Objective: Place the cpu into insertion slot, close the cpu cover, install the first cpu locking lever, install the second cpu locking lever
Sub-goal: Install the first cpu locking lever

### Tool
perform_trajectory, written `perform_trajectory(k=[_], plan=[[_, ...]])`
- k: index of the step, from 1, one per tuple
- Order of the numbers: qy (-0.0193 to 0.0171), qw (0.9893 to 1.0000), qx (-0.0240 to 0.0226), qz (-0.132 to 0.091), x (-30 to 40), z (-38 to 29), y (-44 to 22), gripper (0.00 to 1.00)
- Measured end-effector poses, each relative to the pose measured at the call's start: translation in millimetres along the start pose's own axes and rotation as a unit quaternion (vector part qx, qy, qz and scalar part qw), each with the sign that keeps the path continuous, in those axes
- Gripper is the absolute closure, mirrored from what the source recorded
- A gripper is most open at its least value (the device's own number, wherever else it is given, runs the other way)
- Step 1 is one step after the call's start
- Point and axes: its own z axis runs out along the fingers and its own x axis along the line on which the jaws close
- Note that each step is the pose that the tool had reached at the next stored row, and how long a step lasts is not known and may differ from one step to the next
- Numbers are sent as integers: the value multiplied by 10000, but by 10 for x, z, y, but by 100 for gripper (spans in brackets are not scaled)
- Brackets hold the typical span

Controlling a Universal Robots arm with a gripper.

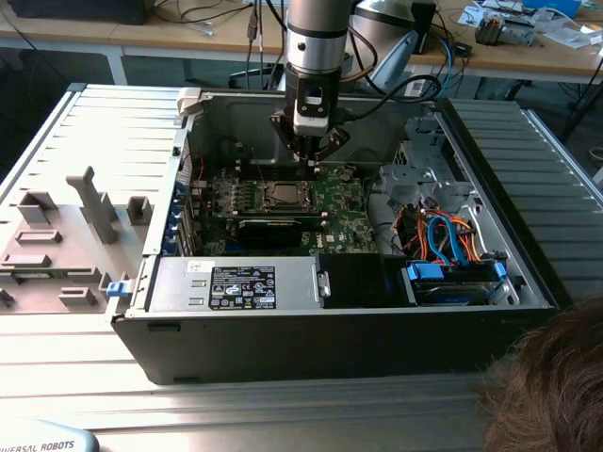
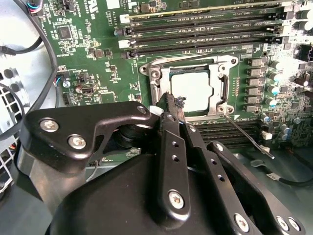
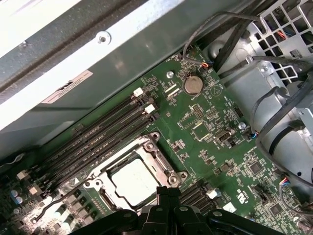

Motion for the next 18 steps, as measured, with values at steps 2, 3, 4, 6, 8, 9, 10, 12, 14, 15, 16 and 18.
perform_trajectory(k=[2,3,4,6,8,9,10,12,14,15,16,18], plan=[[-2,10000,-2,-27,0,0,0,89],[-3,10000,-2,-38,0,0,0,89],[-3,10000,-3,-48,0,0,0,89],[-5,10000,-5,-77,0,0,0,89],[-7,9999,-6,-103,0,0,0,89],[-8,9999,-6,-115,0,0,0,89],[-9,9999,-7,-134,0,0,0,89],[-11,9999,-9,-162,0,0,0,89],[-13,9998,-10,-190,0,0,0,89],[-15,9998,-11,-211,0,0,0,89],[-15,9998,-12,-222,0,0,0,89],[-17,9997,-13,-248,0,0,0,89]])
